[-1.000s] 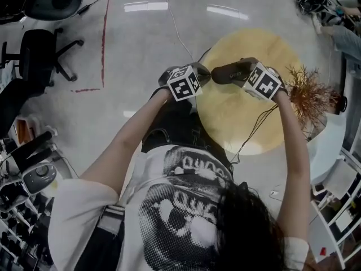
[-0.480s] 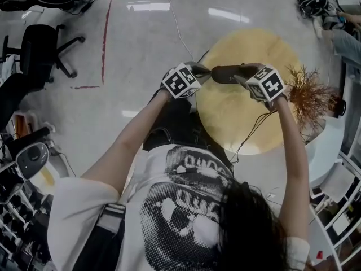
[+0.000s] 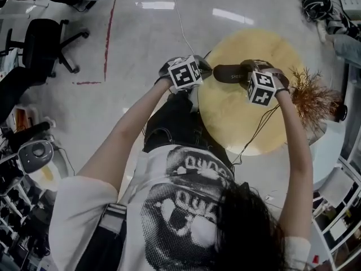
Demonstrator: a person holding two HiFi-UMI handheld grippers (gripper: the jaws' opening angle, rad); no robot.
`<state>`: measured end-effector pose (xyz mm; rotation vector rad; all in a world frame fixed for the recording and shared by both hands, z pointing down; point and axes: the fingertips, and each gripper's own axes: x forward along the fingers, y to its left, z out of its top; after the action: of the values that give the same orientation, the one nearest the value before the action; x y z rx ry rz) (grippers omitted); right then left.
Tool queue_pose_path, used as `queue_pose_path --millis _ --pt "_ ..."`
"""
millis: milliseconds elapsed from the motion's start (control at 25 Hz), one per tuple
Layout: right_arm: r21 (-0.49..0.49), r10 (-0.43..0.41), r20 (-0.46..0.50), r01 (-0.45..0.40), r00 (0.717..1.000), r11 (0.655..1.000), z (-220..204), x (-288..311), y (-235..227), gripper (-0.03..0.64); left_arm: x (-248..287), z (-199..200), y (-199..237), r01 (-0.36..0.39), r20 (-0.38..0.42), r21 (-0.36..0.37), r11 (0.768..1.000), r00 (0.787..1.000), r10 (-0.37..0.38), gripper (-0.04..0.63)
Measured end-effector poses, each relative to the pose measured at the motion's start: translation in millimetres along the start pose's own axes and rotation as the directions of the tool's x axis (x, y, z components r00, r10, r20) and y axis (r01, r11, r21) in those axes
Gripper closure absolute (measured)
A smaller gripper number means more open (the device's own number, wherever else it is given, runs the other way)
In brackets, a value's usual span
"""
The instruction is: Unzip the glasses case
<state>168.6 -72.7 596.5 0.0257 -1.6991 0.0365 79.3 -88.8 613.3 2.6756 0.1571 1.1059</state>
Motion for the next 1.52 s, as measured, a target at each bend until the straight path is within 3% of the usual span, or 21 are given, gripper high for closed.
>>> queue_pose_path --millis 200,320,520,680,800,880,1040,1200,1400,1520 --pt "0.176 0.082 0.024 -0.085 0.996 0.981 0.6 0.6 -1.2 0.339 1.7 -0.1 0.5 -0.012 0.01 -0.035 0.999 1.0 0.013 0.568" --pt "0.229 0.093 0.031 -0.098 0.995 0.969 3.9 1.1 0.8 0.339 0.0 -3.5 -1.0 -0.011 0.034 -0.067 0.998 0.999 0.014 0.568" --pt "0.311 0.114 0.065 -0.129 0.991 0.942 9.9 0.9 10.7 0.341 -4.2 -8.0 -5.5 -0.019 0.036 -0.054 0.998 0.999 0.021 0.568" --pt "0.389 0.137 0.076 -0.155 0.988 0.908 12.6 0.5 21.3 0.341 -5.0 -8.1 -10.4 0.019 0.065 -0.123 0.992 0.998 -0.011 0.569" --pt "0.415 0.112 0.072 -0.132 0.991 0.9 10.7 2.2 23.4 0.341 -5.1 -12.1 -22.6 0.053 0.034 -0.077 0.996 0.998 -0.05 0.569" --pt "0.467 0.083 0.096 -0.119 0.992 0.876 9.0 2.9 20.8 0.341 -5.7 -12.0 -28.3 0.066 0.037 -0.074 0.995 0.997 -0.064 0.569" --pt "0.621 0.034 0.143 -0.117 0.989 0.775 10.5 1.2 14.3 0.341 -8.0 -3.4 -25.1 0.031 0.096 -0.152 0.988 0.995 -0.017 0.568" --pt "0.74 -0.034 0.147 -0.087 0.989 0.667 12.2 1.2 11.3 0.341 -5.3 5.5 -22.6 0.001 0.111 -0.185 0.983 0.994 0.02 0.568" --pt "0.868 -0.048 0.199 -0.153 0.979 0.472 14.6 1.3 14.3 0.341 8.3 15.2 -32.7 0.017 0.105 -0.152 0.988 0.994 -0.001 0.568" --pt "0.905 -0.049 0.223 -0.188 0.974 0.382 16.9 1.6 15.6 0.341 13.0 19.0 -38.9 0.028 0.114 -0.157 0.987 0.993 -0.01 0.568"
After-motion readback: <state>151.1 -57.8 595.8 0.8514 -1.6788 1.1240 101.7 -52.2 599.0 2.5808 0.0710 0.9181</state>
